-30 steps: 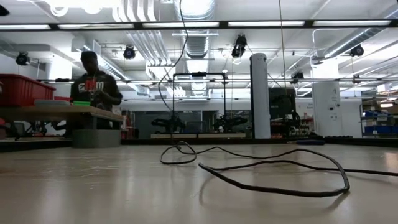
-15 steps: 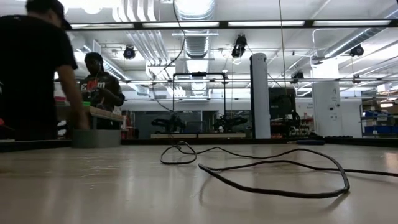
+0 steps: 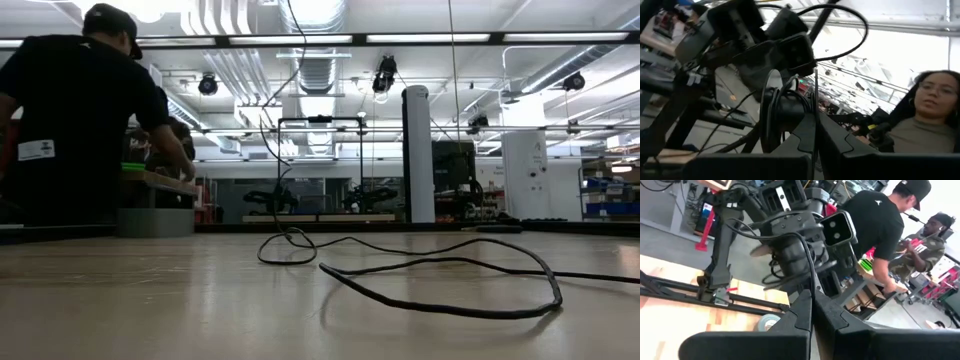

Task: Coil cords
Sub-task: Coil the black wire on the black spool

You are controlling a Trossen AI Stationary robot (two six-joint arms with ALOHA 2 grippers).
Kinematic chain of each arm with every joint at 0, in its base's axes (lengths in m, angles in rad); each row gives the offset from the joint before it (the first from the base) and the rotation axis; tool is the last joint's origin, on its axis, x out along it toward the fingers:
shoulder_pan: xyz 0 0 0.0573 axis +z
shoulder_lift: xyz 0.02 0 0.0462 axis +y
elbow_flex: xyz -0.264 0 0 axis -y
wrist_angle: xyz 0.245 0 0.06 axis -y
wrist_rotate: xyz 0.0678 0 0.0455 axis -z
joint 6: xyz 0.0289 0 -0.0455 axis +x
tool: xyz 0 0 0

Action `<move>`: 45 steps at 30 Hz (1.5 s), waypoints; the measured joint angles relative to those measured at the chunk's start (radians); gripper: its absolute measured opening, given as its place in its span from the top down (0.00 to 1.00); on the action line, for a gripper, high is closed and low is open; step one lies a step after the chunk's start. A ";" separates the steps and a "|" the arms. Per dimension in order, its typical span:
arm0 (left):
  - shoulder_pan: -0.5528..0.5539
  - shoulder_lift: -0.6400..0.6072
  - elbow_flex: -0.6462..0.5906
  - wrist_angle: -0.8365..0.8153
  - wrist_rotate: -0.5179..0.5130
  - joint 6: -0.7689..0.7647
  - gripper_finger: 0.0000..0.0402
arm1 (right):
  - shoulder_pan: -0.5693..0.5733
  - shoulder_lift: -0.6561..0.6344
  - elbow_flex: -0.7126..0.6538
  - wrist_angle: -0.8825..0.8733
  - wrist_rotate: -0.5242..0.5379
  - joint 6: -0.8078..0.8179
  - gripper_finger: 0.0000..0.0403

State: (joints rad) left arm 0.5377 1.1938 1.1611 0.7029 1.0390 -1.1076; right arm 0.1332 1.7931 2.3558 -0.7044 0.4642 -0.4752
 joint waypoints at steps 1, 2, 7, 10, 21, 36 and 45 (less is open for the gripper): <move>0.000 0.000 0.006 0.001 0.000 0.007 1.00 | 0.001 0.000 0.000 -0.001 0.005 -0.013 1.00; 0.004 -0.001 0.011 0.003 0.000 0.011 1.00 | 0.004 0.000 0.000 -0.001 0.007 -0.019 1.00; 0.040 -0.002 0.042 -0.002 0.031 0.026 1.00 | 0.005 0.000 0.000 0.002 0.052 -0.024 1.00; 0.043 -0.002 0.065 0.001 0.065 0.024 1.00 | 0.004 0.000 0.000 0.007 0.083 -0.028 1.00; 0.030 -0.007 0.081 -0.005 0.189 -0.055 1.00 | 0.011 -0.004 0.000 0.108 0.088 -0.092 1.00; -0.106 0.022 0.067 -0.012 0.206 -0.049 1.00 | -0.014 -0.004 0.000 0.155 0.086 -0.081 1.00; -0.137 0.086 0.067 -0.011 0.096 -0.022 1.00 | -0.026 -0.004 -0.003 0.126 0.049 0.012 1.00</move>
State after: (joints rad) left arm 0.4010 1.2802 1.2278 0.6914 1.1348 -1.1292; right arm 0.1074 1.7893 2.3528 -0.5784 0.5128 -0.4635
